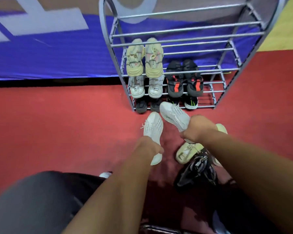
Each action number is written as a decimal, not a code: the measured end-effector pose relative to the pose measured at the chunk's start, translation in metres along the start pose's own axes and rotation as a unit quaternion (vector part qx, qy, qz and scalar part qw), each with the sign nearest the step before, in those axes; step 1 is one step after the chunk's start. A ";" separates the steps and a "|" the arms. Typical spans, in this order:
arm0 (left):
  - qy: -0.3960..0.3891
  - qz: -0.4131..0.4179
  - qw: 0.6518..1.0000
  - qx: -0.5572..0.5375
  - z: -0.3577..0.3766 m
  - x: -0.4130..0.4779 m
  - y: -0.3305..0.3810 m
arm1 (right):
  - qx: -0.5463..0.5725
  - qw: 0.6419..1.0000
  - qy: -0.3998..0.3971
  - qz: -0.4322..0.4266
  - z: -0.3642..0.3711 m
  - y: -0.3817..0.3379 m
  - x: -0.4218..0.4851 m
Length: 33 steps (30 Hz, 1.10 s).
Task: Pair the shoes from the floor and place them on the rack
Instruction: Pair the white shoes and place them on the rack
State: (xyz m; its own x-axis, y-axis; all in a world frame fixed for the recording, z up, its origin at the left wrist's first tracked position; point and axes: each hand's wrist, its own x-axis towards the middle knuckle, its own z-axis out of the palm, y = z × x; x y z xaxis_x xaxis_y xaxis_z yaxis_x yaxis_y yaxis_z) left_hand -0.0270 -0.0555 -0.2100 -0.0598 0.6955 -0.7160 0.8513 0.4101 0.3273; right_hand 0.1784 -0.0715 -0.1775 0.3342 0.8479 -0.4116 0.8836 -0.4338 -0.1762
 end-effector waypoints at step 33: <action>0.206 0.227 0.942 0.136 -0.064 0.046 0.207 | 0.228 0.970 0.066 0.049 -0.096 0.077 0.117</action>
State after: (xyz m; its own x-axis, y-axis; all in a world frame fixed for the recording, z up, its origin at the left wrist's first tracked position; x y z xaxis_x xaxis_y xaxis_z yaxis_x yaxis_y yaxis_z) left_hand 0.1131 0.0992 -0.1351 0.1925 0.9560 -0.2213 0.9365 -0.1116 0.3324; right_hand 0.3172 0.0238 -0.1532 0.4752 0.8138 -0.3345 0.6185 -0.5793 -0.5309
